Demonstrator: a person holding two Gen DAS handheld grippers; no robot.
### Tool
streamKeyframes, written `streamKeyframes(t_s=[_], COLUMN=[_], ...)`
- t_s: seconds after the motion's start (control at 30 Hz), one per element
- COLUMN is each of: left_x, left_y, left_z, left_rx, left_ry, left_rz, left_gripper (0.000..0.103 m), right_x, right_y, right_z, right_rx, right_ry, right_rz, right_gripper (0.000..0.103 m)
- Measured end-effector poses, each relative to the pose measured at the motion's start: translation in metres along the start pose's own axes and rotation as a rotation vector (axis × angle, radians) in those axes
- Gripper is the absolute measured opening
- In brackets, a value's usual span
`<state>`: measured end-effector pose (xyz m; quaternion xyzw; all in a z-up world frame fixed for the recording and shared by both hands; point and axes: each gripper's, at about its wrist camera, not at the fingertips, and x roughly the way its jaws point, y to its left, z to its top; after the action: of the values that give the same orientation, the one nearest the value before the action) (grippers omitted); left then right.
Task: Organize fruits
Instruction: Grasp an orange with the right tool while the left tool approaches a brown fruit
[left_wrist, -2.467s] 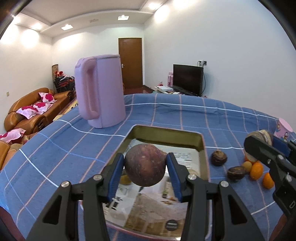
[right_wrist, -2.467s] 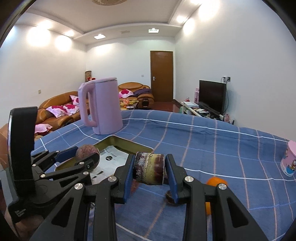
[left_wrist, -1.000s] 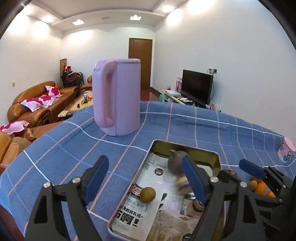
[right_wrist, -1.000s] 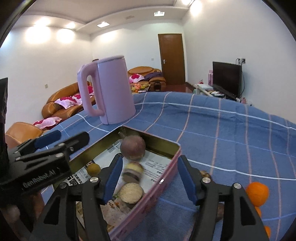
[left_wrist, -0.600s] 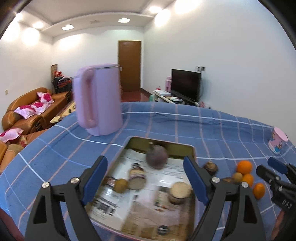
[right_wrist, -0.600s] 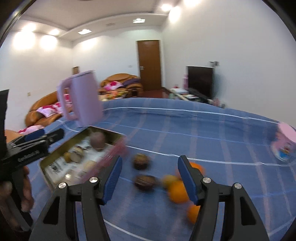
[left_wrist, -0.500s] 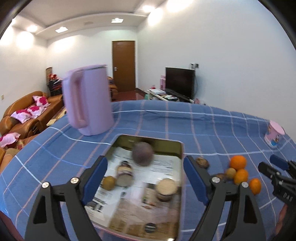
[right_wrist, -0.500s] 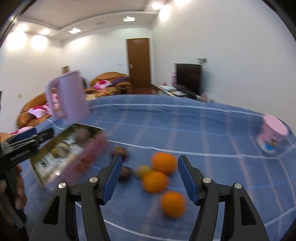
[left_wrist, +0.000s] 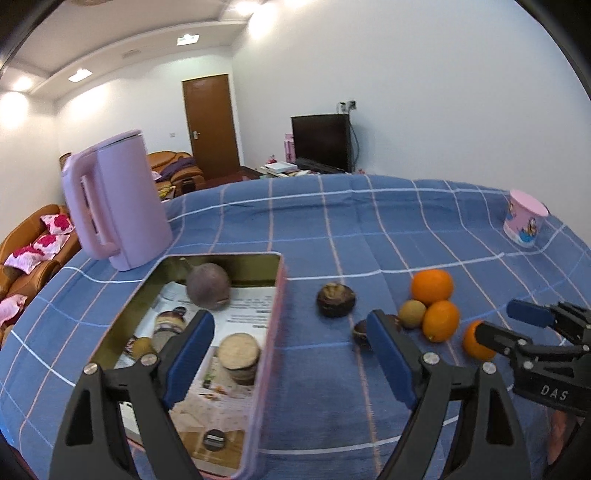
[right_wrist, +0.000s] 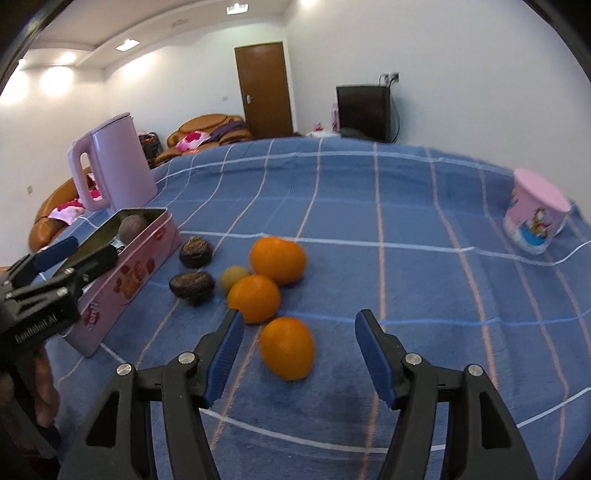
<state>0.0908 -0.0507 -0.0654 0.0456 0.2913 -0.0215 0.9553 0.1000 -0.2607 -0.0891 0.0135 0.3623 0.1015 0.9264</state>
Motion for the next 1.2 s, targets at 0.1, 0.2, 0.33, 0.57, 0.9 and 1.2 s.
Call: streamKeyframes(t_s=[0.1,0.2,0.33,0.57,0.9,1.2], left_x=[0.006,0.011,0.014,0.017,0.042,0.062], left_y=[-0.008,-0.013,-0.017,-0.029,-0.052,-0.057], left_z=[-0.002,-0.003,-0.003,0.001,0.004,0.001], left_rx=[0.019,0.028,0.032,0.058,0.106,0.109], left_ry=[0.017,0.039,0.051,0.058,0.150,0.242], left_rz=[-0.010,-0.023,-0.028,-0.051,-0.102,-0.133], left_gripper=[0.087,0.087,0.087,0.086,0.069,0.054], right_x=[0.005,0.017,0.023,0.011,0.000,0.006], right_y=[0.002,0.001,0.000,-0.004,-0.013,-0.010], right_z=[-0.001,-0.001,0.000,0.006,0.011,0.012], right_rx=[-0.009,0.002,0.008,0.032,0.055,0.052], right_ry=[0.030,0.089,0.118,0.032,-0.031,-0.025], right_rz=[0.000,0.027,0.056,-0.019,-0.079,-0.061], right_gripper=[0.064,0.057,0.036,0.034,0.034,0.034])
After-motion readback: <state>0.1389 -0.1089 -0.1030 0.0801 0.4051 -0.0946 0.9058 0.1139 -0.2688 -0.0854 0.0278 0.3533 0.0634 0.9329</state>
